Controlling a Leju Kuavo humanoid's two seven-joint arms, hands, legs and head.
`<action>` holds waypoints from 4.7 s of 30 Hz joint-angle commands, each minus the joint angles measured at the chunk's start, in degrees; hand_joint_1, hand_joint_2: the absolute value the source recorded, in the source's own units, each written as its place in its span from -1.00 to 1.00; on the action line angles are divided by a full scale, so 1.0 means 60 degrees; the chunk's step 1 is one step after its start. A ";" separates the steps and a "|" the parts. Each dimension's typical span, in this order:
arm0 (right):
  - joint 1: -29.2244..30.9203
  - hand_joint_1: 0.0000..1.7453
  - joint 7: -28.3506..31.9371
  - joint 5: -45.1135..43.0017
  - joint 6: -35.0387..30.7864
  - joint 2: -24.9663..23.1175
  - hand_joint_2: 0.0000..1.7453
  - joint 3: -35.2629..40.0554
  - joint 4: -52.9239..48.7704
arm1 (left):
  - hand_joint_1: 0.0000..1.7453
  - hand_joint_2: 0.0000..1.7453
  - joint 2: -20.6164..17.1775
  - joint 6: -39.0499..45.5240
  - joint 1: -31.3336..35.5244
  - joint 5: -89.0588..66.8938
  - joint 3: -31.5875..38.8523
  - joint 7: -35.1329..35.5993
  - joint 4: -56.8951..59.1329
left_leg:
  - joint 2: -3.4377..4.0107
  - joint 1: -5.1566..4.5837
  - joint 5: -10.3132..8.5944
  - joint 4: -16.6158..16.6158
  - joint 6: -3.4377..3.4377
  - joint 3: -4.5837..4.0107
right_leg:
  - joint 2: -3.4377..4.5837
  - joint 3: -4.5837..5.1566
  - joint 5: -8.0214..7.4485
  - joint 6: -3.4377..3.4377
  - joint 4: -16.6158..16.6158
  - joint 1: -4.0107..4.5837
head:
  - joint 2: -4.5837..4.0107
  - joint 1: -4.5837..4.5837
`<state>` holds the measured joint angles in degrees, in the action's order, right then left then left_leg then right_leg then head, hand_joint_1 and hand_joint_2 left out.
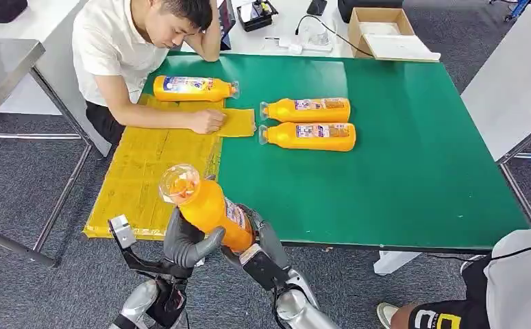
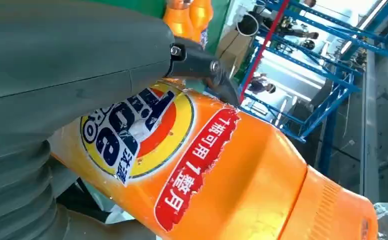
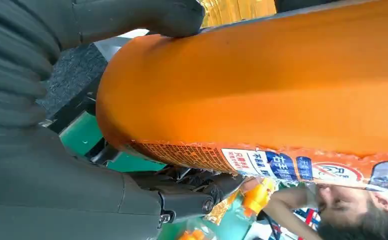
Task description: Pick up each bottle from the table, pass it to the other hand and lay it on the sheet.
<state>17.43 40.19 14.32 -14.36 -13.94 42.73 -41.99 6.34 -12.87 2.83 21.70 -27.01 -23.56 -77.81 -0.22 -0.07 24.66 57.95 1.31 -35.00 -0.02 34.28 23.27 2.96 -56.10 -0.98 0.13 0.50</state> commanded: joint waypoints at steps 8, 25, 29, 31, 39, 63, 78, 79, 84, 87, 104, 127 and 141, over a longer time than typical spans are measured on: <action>0.0401 0.64 -0.0032 -0.0030 0.0392 0.0106 1.00 0.0839 0.0617 | 1.00 1.00 -0.0194 -0.0201 0.0610 -0.0586 -0.0559 -0.0124 0.0552 | -0.0011 0.0008 0.0013 -0.0005 -0.0014 0.0044 | -0.0015 -0.0048 0.0017 -0.0022 0.0005 0.0009 | 0.0000 -0.0004; -0.0185 -1.00 -0.0032 0.0026 -0.0066 0.0221 -1.00 0.0359 -0.0845 | 1.00 1.00 -0.0164 0.0703 0.0957 0.0423 0.0549 0.1167 0.0757 | -0.0004 0.0014 0.0024 -0.0003 -0.0020 0.0060 | -0.0007 -0.0066 0.0024 -0.0032 0.0003 0.0016 | 0.0000 -0.0004; -0.0400 -1.00 -0.0032 -0.0037 -0.0428 0.0345 -1.00 0.0292 -0.1287 | 1.00 1.00 -0.0225 0.1206 0.0955 0.0620 0.0906 0.1264 0.0569 | -0.0001 0.0006 0.0006 -0.0005 -0.0010 0.0016 | -0.0003 -0.0020 0.0007 -0.0015 0.0002 0.0007 | 0.0000 -0.0007; -0.0390 -1.00 -0.0032 0.0123 -0.0712 0.0441 -1.00 0.0335 -0.1293 | 1.00 1.00 -0.0285 0.1510 0.1080 0.0649 0.1138 0.1294 0.0540 | 0.0001 0.0017 0.0025 -0.0001 -0.0020 0.0057 | -0.0002 -0.0063 0.0025 -0.0031 0.0001 0.0019 | 0.0000 -0.0004; -0.0283 -1.00 -0.0032 0.0978 -0.2223 0.0491 -1.00 0.0237 -0.1302 | 1.00 1.00 -0.0488 0.3938 0.2176 -0.1946 0.1658 0.0440 0.1531 | 0.0004 0.0011 0.0007 -0.0012 -0.0020 0.0043 | 0.0003 -0.0046 0.0006 -0.0028 0.0006 0.0013 | 0.0000 -0.0007; -0.0582 -1.00 -0.0032 -0.1295 -0.1575 0.0265 1.00 0.0681 -0.3310 | 1.00 1.00 -0.1551 0.7183 0.5598 -1.1082 0.0914 0.1489 0.6920 | -0.0009 0.0021 -0.0008 -0.0001 -0.0028 0.0034 | -0.0011 -0.0037 0.0005 -0.0029 -0.0009 0.0019 | 0.0000 -0.0003; -0.0186 -1.00 -0.0032 -0.1308 -0.1080 0.0177 1.00 0.1210 -0.2930 | 1.00 1.00 -0.1280 0.3286 0.8041 -1.5223 -0.1310 0.4377 1.0293 | -0.0018 0.0022 -0.0021 0.0004 -0.0027 0.0008 | -0.0012 -0.0025 0.0001 -0.0013 -0.0015 0.0015 | 0.0000 -0.0007; -0.0173 -1.00 -0.0032 -0.1287 -0.1029 0.0162 1.00 0.1210 -0.2848 | 1.00 1.00 -0.1218 0.2871 0.8074 -1.5298 -0.1379 0.4413 1.0374 | -0.0016 0.0027 -0.0011 0.0004 -0.0033 0.0032 | -0.0011 -0.0049 0.0010 -0.0024 -0.0016 0.0021 | 0.0000 -0.0007; -0.0204 -1.00 -0.0032 -0.1268 -0.1029 0.0159 1.00 0.1197 -0.2757 | 1.00 1.00 -0.1046 0.2301 0.8073 -1.5164 -0.1233 0.4616 1.0413 | -0.0011 0.0020 -0.0022 0.0002 -0.0026 0.0004 | -0.0005 -0.0015 -0.0003 -0.0012 -0.0012 0.0015 | 0.0000 -0.0004; -0.0278 -1.00 -0.0032 -0.1273 -0.1090 0.0143 1.00 0.1081 -0.2706 | -0.04 1.00 -0.0767 0.1997 0.7920 -1.4770 -0.0816 0.4746 1.0203 | -0.0021 0.0023 -0.0018 0.0005 -0.0027 0.0015 | -0.0016 -0.0032 0.0004 -0.0016 -0.0012 0.0018 | 0.0000 -0.0007; -0.0516 -1.00 -0.0032 -0.1396 -0.1019 0.0286 -1.00 0.1076 -0.2924 | -1.00 1.00 -0.0726 0.0123 0.6219 -0.9911 0.2009 0.0700 0.8058 | -0.0006 0.0015 -0.0022 -0.0005 -0.0027 0.0011 | -0.0002 -0.0018 -0.0004 -0.0012 -0.0006 0.0010 | 0.0000 -0.0004; -0.2233 -1.00 -0.0039 0.1689 -0.4273 0.1326 1.00 -0.2157 -0.4579 | -1.00 1.00 -0.0300 0.2061 -0.0478 -0.0884 0.2395 0.0840 -0.1622 | -0.0004 0.0008 -0.0002 -0.0010 -0.0022 0.0012 | -0.0001 -0.0018 0.0009 -0.0008 0.0010 0.0003 | 0.0000 -0.0007; -0.1234 -1.00 -0.2980 1.0069 -0.4273 0.2036 1.00 -0.6274 -0.2635 | -1.00 1.00 -0.0399 0.2557 -0.1135 -0.2373 0.1383 0.0574 -0.1731 | -0.0025 0.0005 0.0003 -0.0013 -0.0023 0.0041 | -0.0024 -0.0055 0.0011 -0.0019 0.0020 0.0008 | 0.0000 0.0000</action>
<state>1.78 34.70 64.19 -38.07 -7.52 13.13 -70.86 4.74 0.98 -3.50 14.92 -14.73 -19.30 -90.05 -0.31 -0.08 24.60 57.95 1.25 -35.08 -0.06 34.30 23.24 2.98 -56.08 -1.00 0.13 0.50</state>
